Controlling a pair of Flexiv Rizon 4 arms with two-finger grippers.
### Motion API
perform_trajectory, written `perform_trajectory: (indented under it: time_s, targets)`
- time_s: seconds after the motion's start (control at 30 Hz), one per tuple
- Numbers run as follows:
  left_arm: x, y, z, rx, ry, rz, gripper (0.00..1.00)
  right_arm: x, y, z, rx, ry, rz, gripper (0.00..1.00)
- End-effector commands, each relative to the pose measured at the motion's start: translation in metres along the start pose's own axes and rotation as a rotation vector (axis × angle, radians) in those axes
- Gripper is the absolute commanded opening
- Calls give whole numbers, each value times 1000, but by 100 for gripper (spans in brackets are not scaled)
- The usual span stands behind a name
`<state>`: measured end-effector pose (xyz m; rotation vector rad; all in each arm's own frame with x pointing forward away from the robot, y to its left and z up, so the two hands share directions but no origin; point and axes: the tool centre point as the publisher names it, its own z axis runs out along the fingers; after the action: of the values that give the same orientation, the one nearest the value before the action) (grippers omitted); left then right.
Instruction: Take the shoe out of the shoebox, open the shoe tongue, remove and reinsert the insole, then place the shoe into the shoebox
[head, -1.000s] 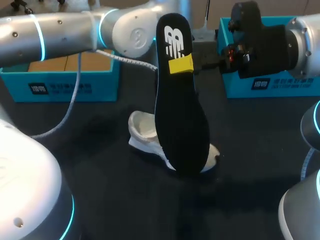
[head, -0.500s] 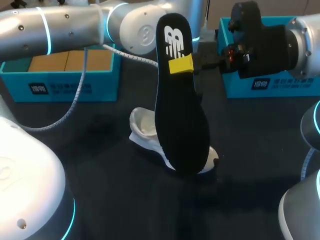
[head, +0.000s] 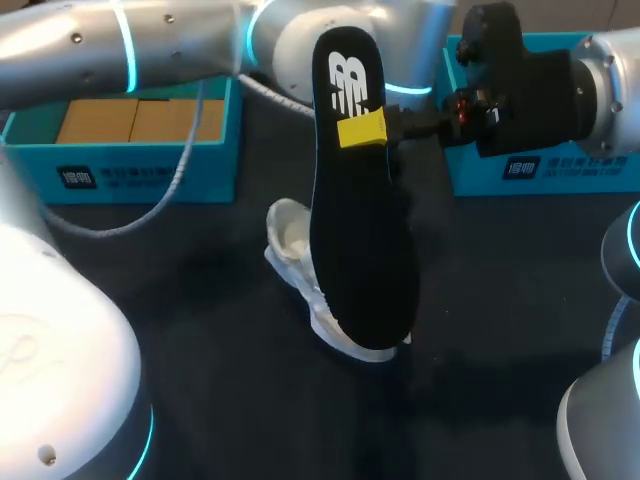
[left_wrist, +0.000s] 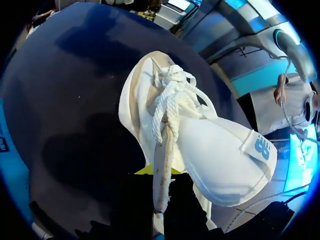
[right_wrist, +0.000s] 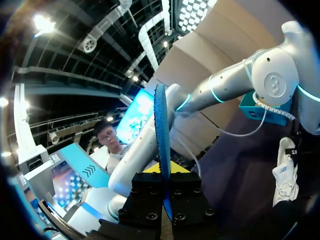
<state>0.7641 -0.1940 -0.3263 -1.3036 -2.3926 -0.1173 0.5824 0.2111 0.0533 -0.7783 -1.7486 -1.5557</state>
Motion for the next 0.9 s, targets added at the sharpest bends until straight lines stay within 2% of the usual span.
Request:
perform_trajectory:
  time_s: [0.03, 0.33, 0.6, 0.9]
  targets:
    - [-11, 0, -5, -24, 94, 44, 0, -1, 2, 4, 1, 0, 1, 0]
    - [-17, 11, -6, -67, 123, 178, 0, -1, 2, 4, 1, 0, 1, 0]
    - [-19, 17, 7, -55, 135, 202, 0, -1, 2, 4, 1, 0, 1, 0]
    - [-24, 17, 15, -121, 163, 285, 0, -1, 2, 4, 1, 0, 1, 0]
